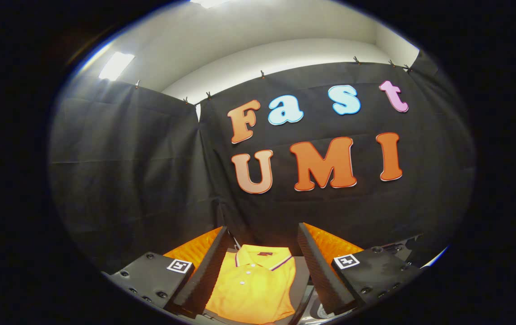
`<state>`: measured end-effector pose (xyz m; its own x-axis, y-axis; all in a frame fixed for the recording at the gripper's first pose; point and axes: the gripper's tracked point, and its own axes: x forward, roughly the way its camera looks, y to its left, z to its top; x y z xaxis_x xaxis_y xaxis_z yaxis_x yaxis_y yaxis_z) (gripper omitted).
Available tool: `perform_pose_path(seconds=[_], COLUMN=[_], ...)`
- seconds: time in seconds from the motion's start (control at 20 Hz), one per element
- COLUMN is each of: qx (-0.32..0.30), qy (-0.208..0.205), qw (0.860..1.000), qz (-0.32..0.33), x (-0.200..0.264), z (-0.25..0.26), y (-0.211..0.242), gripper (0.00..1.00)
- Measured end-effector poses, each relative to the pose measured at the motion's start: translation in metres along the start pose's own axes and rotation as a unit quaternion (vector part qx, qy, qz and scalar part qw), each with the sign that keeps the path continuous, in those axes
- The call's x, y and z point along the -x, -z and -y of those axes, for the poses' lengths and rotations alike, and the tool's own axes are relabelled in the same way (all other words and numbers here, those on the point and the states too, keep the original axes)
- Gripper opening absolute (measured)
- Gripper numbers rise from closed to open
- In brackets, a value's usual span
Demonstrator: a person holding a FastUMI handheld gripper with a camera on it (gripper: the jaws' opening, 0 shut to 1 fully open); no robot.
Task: Put the clothes into the washing machine and then close the washing machine lid.
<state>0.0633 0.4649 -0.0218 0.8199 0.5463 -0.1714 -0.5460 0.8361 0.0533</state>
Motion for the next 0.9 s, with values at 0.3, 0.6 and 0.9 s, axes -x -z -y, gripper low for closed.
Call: perform_pose_path(seconds=[0.3,0.6,0.9], qx=[0.027,0.042,0.043], qy=[-0.020,0.022,0.070], qw=[0.998,0.986,0.963], qz=[-0.060,-0.160,-0.258], x=[-0.057,-0.101,-0.118], z=[-0.050,-0.047,-0.023], y=[0.048,0.127,0.191], gripper=[0.98,0.97,0.98])
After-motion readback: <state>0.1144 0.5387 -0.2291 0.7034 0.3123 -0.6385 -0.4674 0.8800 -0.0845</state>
